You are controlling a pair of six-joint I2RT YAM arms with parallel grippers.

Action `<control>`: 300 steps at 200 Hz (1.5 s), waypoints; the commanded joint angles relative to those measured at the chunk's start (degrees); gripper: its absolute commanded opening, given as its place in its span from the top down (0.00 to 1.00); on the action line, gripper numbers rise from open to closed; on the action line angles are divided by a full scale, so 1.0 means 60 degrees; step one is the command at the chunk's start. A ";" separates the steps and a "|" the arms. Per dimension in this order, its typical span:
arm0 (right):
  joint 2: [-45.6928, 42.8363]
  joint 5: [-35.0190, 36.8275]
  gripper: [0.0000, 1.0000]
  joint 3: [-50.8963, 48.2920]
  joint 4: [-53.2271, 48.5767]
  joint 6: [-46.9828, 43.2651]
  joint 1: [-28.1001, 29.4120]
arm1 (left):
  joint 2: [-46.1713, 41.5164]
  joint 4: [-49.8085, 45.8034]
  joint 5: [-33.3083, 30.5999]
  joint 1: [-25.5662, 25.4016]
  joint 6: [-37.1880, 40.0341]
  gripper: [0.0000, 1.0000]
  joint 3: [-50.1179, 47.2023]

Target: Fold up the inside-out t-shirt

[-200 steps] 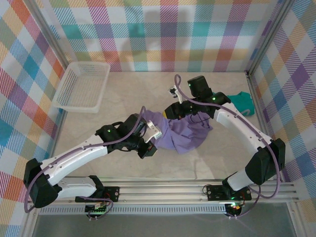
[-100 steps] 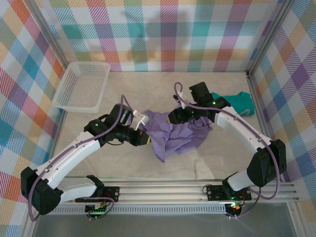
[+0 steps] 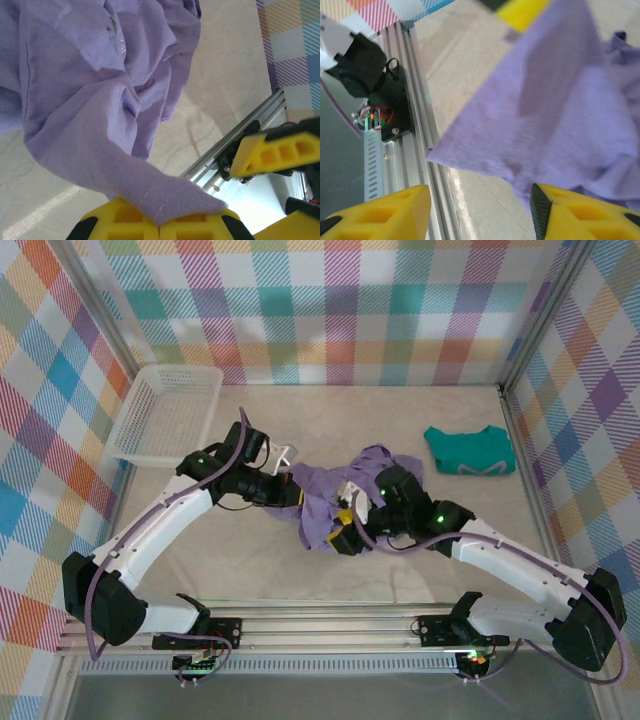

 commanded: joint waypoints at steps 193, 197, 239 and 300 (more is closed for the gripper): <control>-0.0951 0.5856 0.95 -0.1992 0.3723 -0.1798 0.1643 | 0.0151 -0.0921 0.0156 0.0682 -0.0016 1.00 0.0761; -0.1085 0.5650 0.95 -0.1971 0.3594 -0.1653 0.1408 | 0.0133 -0.0922 0.0175 0.0717 0.0044 1.00 0.0741; -0.1207 0.3899 0.96 -0.1012 0.2055 -0.0696 -0.0601 | -0.0209 -0.0815 0.0529 0.0508 0.0739 0.99 0.0149; 0.0025 0.3546 0.92 0.0262 0.0481 -0.0216 -0.1516 | 0.0084 -0.1383 -0.0163 -0.0280 0.1648 0.93 -0.0115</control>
